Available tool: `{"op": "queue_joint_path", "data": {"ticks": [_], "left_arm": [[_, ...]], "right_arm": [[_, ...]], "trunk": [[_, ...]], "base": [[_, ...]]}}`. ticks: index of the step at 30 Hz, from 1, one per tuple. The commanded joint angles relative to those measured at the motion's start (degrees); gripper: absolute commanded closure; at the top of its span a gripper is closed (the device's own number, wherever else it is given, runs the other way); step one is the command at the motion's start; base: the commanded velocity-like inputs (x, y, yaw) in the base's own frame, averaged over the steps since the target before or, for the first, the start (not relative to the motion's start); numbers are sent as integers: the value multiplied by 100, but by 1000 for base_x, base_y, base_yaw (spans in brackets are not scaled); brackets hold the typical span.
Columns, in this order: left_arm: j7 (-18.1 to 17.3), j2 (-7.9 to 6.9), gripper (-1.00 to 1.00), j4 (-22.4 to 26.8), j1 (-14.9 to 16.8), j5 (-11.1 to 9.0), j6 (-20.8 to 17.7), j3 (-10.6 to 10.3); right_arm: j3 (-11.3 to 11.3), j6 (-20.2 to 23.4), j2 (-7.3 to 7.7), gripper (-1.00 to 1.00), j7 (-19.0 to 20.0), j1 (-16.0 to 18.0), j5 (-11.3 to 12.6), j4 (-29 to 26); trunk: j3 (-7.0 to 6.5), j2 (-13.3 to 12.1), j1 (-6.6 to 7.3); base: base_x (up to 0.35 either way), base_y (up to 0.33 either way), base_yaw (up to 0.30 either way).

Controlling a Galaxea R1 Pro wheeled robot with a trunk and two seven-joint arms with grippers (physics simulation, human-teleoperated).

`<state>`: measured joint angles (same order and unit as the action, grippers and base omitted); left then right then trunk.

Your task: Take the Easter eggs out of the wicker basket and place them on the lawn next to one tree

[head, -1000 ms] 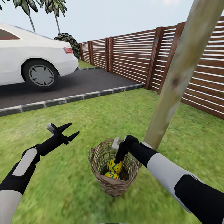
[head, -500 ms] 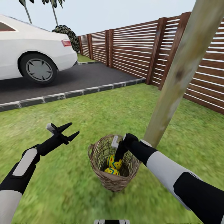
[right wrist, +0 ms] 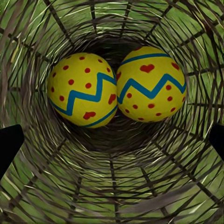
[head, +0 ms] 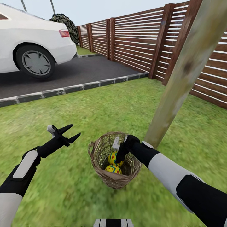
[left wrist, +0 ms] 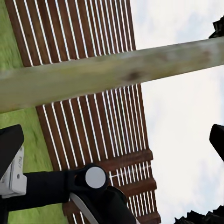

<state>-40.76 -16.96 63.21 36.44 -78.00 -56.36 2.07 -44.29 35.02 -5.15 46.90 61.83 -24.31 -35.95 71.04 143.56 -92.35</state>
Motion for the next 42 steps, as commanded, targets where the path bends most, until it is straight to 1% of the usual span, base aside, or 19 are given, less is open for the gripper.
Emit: {"op": "queue_joint_path", "data": {"ticks": [1,8,18,27,34,42], "left_arm": [[-20,0,-100,-2,3,8,-24,4],[-20,-1,-100,-9,3,12,-24,4],[-36,-4,-100,-18,3,-11,-33,9],[-37,0,-100,-19,3,-14,-33,12],[-37,-1,-100,-19,3,-3,-33,12],[-37,0,-100,-11,3,1,-33,12]], "right_arm": [[-9,7,-1,-100,40,4,-56,-8],[-21,8,-4,-100,38,5,-63,-9],[-65,6,-1,-100,38,2,-69,18],[-71,5,-22,-100,38,-3,-83,53],[-68,5,-29,-100,38,-2,-83,59],[-71,5,-30,-100,38,-4,-83,45]], "trunk": [[27,4,-1],[182,13,-19],[182,13,-19],[182,13,-19],[182,13,-19],[360,24,-40]], "base": [[0,0,0],[0,0,0],[13,0,0],[291,0,0],[45,0,0],[1,0,0]]}}
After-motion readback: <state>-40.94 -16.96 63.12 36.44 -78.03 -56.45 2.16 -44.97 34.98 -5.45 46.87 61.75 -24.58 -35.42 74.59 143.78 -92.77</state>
